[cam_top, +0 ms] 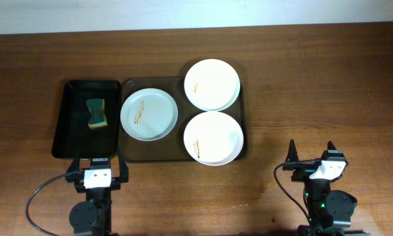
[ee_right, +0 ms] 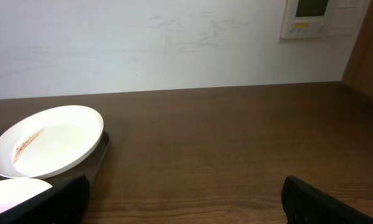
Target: Clean dirty plates on tray and stack at the side
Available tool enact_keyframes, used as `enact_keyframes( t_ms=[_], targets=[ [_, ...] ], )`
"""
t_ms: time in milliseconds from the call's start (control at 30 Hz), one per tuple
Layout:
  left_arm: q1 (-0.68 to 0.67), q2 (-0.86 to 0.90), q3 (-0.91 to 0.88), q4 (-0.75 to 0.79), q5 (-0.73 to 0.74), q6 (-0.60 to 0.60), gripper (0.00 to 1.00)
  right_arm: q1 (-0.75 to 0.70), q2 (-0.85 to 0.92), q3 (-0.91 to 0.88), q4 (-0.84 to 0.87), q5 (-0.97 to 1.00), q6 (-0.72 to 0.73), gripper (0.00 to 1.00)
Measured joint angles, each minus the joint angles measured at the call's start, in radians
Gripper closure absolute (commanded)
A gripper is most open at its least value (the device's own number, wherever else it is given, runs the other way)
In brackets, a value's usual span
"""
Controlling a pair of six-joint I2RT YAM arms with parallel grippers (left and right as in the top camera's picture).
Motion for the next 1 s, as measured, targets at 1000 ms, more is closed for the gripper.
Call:
enact_keyframes(
  t_ms=[1000],
  targets=[
    [0.0, 0.7, 0.805, -0.229, 0.086, -0.085, 0.01, 0.001, 0.925, 0.851, 0.046, -0.204, 0.023, 0.02]
  ],
)
